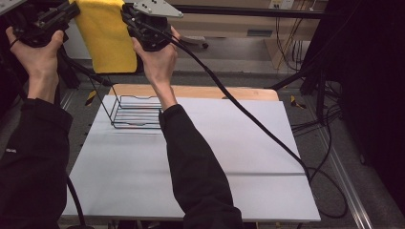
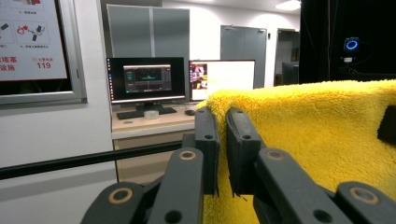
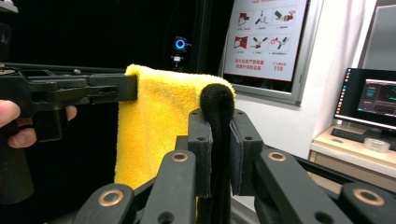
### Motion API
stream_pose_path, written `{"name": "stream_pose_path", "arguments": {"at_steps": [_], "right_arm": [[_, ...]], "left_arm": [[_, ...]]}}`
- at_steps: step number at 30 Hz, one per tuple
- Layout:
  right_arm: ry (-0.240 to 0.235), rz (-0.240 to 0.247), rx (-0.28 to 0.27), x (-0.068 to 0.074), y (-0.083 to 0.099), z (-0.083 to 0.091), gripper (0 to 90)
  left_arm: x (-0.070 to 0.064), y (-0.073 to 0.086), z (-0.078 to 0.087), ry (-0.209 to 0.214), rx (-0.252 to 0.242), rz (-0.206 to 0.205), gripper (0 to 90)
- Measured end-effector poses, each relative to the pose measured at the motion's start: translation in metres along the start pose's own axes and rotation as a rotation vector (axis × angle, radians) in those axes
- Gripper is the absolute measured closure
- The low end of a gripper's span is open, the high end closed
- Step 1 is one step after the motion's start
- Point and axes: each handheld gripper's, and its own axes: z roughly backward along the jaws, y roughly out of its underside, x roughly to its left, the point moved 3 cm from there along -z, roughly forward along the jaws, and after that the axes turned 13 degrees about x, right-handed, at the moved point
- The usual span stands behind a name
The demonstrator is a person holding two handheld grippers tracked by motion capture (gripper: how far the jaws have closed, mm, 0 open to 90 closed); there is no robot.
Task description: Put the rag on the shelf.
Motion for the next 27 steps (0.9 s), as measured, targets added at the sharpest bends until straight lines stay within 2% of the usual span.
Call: {"name": "stream_pose_path", "arguments": {"at_steps": [6, 12, 16, 21, 27], "right_arm": [[0.001, -0.018, 0.009, -0.009, 0.003, -0.011, 81.4], [0.008, -0.002, 0.027, -0.015, 0.009, -0.024, 81.4], [0.014, 0.010, 0.052, -0.016, 0.016, -0.031, 81.4], [0.011, 0.024, 0.079, -0.014, 0.026, -0.035, 81.4], [0.005, 0.011, 0.105, -0.013, 0.039, -0.035, 81.3]], "left_arm": [[0.004, 0.002, -0.011, -0.007, 0.005, 0.001, 83.7], [0.011, 0.008, -0.022, -0.017, 0.015, -0.007, 83.6], [0.014, 0.017, -0.029, -0.023, 0.028, -0.010, 83.6], [0.018, 0.031, -0.030, -0.021, 0.051, -0.014, 83.6], [0.016, 0.047, -0.028, 0.001, 0.072, -0.020, 83.7]]}}
